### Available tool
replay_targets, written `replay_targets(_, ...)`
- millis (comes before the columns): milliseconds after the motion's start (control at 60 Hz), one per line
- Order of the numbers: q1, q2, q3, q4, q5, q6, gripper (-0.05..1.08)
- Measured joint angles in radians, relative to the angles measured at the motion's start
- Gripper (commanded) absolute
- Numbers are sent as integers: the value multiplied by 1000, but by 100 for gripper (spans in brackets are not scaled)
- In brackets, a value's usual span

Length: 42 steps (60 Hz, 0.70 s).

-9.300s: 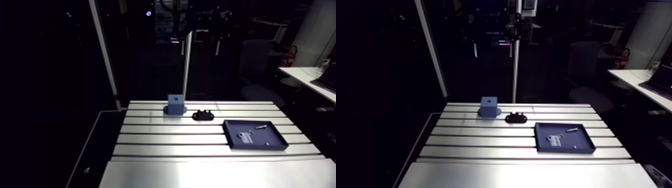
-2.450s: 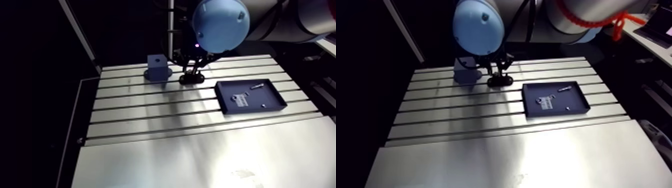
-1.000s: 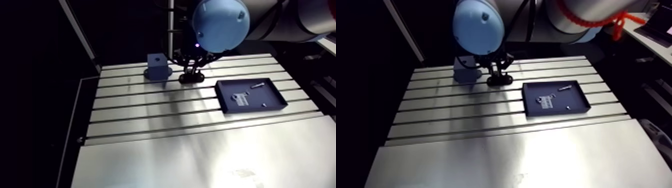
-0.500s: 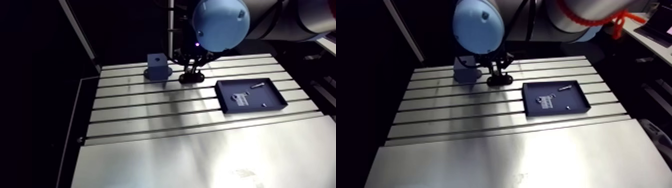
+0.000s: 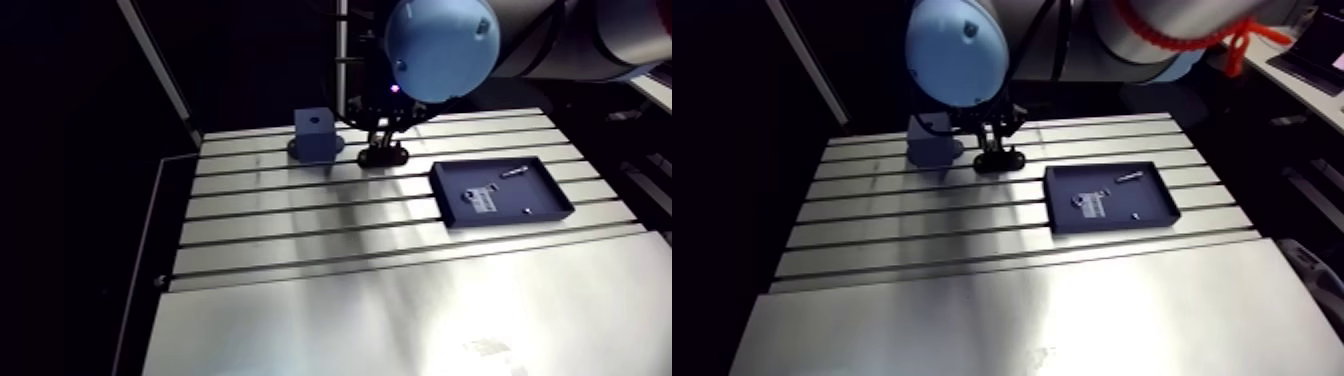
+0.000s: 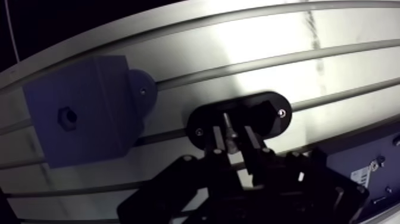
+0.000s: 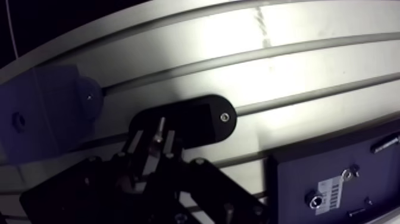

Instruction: Pick up the M10 bolt and insert it into the hex recess until seated.

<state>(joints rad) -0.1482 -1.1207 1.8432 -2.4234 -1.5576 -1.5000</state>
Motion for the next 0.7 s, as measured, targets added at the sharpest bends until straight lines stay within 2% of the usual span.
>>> replay_targets(400,0,-19,-14,12,3,-15,74)
replay_targets(700,3,-49,-71,77,4,-29,74)
